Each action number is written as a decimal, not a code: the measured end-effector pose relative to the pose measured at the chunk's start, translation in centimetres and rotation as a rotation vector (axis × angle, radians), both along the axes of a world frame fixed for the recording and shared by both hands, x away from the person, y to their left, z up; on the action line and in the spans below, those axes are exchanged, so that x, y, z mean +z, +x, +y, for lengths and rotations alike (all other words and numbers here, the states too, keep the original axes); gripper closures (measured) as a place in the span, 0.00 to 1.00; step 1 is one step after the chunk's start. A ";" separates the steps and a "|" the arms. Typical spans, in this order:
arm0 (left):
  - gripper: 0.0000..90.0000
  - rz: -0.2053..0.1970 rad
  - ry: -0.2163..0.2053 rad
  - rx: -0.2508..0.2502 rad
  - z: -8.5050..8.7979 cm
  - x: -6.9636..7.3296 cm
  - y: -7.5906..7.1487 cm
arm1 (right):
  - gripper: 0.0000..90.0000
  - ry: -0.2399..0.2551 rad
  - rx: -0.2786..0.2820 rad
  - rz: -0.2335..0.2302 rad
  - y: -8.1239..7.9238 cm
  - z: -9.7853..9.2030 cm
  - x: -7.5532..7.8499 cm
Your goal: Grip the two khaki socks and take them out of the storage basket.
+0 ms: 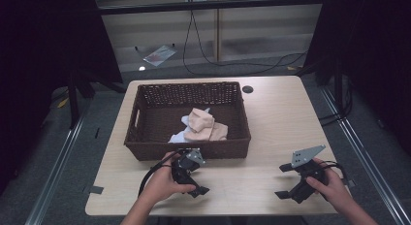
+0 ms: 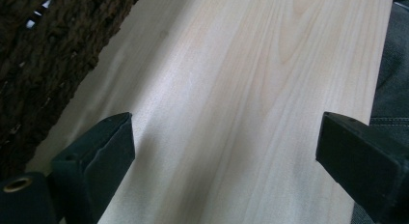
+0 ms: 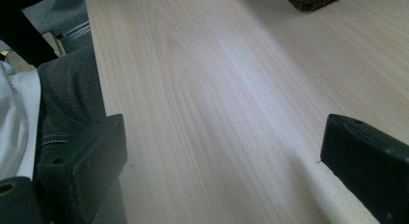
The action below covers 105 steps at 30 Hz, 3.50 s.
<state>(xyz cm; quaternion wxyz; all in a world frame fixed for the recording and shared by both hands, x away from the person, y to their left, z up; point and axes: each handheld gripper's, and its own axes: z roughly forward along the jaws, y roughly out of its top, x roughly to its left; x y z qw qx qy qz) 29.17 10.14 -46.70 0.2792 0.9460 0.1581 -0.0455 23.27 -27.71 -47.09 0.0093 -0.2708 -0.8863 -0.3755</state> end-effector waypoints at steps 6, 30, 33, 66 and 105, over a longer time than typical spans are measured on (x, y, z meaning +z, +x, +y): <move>0.07 0.005 -0.007 0.007 -0.2 0.3 0.0 | 0.03 -0.001 0.005 -0.001 0.0 0.0 0.0; 0.09 0.113 0.037 -0.035 -0.7 3.1 1.3 | 0.03 0.001 -0.003 0.003 0.0 0.0 -0.1; 0.09 0.120 0.039 -0.044 -0.7 3.7 1.7 | 0.03 0.001 -0.003 0.004 0.0 0.0 -0.1; 0.09 0.152 0.079 0.021 -1.8 11.9 6.9 | 0.03 0.004 -0.001 0.006 0.0 0.0 -0.1; 0.09 0.163 0.117 0.246 -3.1 11.2 14.7 | 0.03 0.015 -0.007 -0.015 0.1 -0.3 0.3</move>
